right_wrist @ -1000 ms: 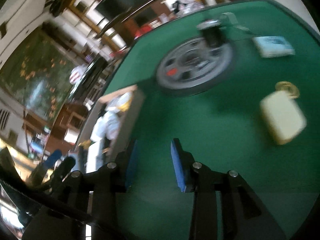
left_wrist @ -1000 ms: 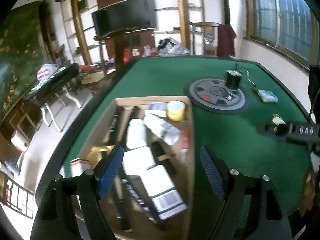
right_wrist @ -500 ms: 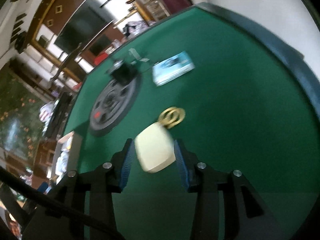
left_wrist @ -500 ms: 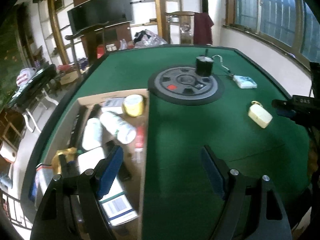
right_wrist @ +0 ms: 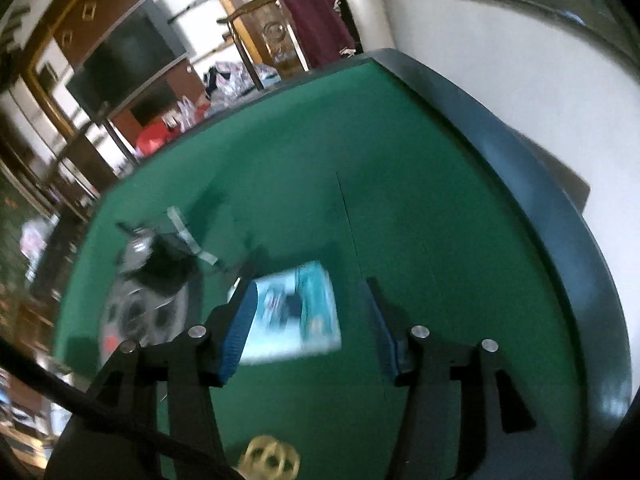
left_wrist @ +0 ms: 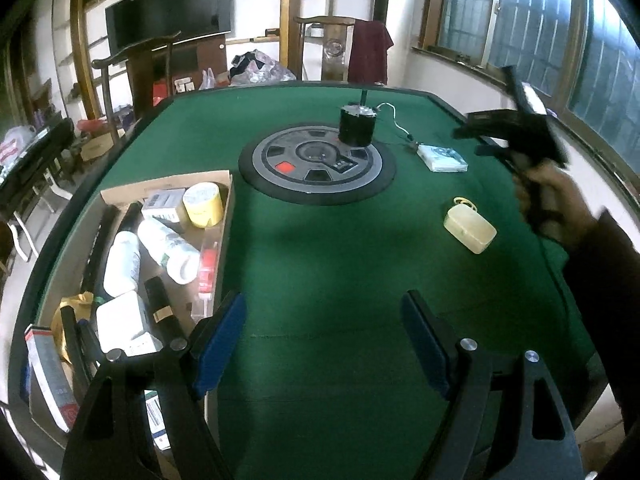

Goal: Organize objects
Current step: 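Move both tools back to the remaining items beside the dial, then grasp the blue cartoon packet with the right tool while the left tool grasps the cream square item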

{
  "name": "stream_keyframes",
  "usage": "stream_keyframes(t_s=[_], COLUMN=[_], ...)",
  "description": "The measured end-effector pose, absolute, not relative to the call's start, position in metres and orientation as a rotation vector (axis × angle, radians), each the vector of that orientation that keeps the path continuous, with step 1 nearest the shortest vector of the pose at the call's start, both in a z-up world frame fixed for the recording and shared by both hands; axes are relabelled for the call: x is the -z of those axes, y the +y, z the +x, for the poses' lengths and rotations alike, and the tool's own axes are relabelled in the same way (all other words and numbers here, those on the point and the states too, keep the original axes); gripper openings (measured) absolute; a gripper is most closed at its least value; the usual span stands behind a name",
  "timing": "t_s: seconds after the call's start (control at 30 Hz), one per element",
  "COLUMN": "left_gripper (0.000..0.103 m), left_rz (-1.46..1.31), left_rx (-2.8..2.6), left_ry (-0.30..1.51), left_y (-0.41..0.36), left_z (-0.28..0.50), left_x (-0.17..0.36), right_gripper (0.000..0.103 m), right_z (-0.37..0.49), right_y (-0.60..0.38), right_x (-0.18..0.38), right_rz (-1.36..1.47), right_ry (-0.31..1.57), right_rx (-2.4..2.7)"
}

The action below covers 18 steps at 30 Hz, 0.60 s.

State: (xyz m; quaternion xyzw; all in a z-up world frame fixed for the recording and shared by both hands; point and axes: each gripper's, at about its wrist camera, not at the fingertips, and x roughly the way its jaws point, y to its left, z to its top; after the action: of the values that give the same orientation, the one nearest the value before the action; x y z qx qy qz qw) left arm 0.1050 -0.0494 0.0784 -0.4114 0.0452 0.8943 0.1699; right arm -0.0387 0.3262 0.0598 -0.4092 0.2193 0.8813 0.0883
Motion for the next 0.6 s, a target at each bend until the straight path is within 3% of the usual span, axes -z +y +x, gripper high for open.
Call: stream_keyframes(t_s=[0.17, 0.23, 0.47, 0.53, 0.6], left_gripper=[0.074, 0.074, 0.074, 0.074, 0.074], left_rz=[-1.162, -1.164, -1.181, -1.188, -1.192], left_rx=[-2.523, -2.515, -2.430, -2.413, -2.408], left_ry=[0.114, 0.085, -0.049, -0.060, -0.046], left_y=[-0.053, -0.054, -0.052, -0.048, -0.046], left_z=[0.105, 0.101, 0.091, 0.091, 0.092], left_x=[-0.077, -0.077, -0.070, -0.068, -0.067], right_gripper=[0.054, 0.055, 0.055, 0.055, 0.056], right_z=[-0.069, -0.064, -0.014, -0.007, -0.005], right_y=[0.316, 0.303, 0.253, 0.253, 0.257], right_x=[-0.036, -0.039, -0.036, -0.038, -0.052], right_rz=[-1.423, -1.457, -1.815, -1.808, -1.658], right_ry=[0.678, 0.590, 0.579, 0.640, 0.564], right_rx=[-2.642, -2.699, -2.868, -2.868, -2.873])
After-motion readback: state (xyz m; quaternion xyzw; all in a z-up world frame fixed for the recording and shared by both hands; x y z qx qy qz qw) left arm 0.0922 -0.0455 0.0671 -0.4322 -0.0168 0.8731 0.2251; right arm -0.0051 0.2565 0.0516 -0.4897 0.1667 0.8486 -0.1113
